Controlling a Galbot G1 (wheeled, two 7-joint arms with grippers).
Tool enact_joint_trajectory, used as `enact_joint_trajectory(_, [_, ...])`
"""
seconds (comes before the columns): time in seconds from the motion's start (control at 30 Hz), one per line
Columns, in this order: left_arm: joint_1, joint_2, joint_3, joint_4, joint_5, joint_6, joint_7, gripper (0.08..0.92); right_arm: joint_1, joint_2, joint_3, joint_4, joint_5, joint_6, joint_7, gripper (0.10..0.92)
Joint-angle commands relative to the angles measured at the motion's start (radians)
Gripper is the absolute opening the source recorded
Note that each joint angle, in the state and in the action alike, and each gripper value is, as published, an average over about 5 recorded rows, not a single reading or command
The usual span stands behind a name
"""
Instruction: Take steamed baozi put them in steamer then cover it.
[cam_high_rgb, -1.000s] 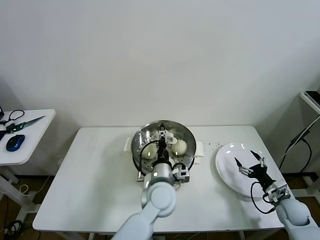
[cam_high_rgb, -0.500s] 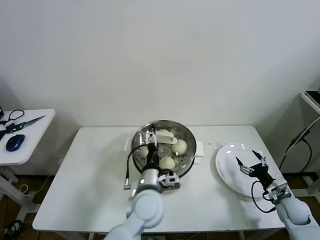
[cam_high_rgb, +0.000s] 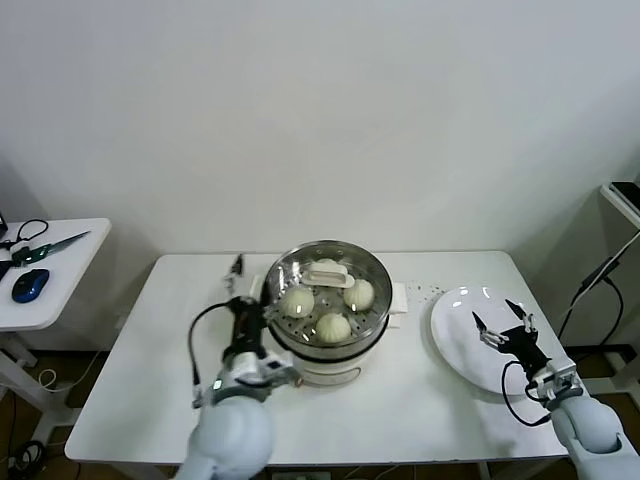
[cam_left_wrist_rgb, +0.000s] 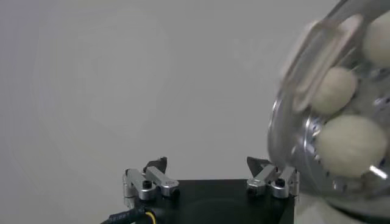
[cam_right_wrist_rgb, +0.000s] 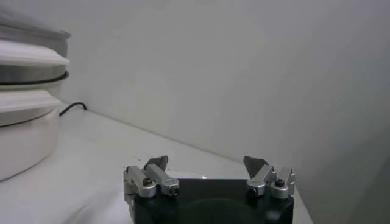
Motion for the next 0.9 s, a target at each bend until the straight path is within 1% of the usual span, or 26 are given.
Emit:
enact_joint_trajectory(0.03, [0.283, -0.041, -0.431, -0.054, -0.708, -0.545, -0.305, 0.823, -0.025, 0.008, 0.012, 0.038, 0.009, -0.004, 0.003, 0.823])
enact_joint_trajectory(0.2, [0.352, -0.098, -0.528, 0.002, -0.900, -0.687, -0.275, 0.823, -0.046, 0.016, 0.021, 0.067, 0.021, -0.004, -0.002, 0.823])
enact_joint_trajectory(0.3, [0.385, -0.106, -0.556, 0.052, -1.032, -0.739, -0.269, 0.823, -0.064, 0.022, 0.028, 0.089, 0.029, -0.001, -0.010, 0.823])
enact_joint_trajectory(0.4, [0.409, -0.109, -0.576, 0.097, -1.110, -0.780, -0.261, 0.823, -0.082, 0.027, 0.036, 0.104, 0.042, 0.003, -0.019, 0.823])
enact_joint_trajectory(0.67, [0.439, -0.151, -0.601, 0.112, -1.120, -0.830, -0.167, 0.823, -0.097, 0.031, 0.052, 0.108, 0.082, 0.007, -0.024, 0.823])
enact_joint_trajectory(0.9, [0.444, -0.156, -0.594, 0.116, -1.086, -0.851, -0.132, 0.823, -0.096, 0.034, 0.054, 0.092, 0.081, 0.011, -0.024, 0.823])
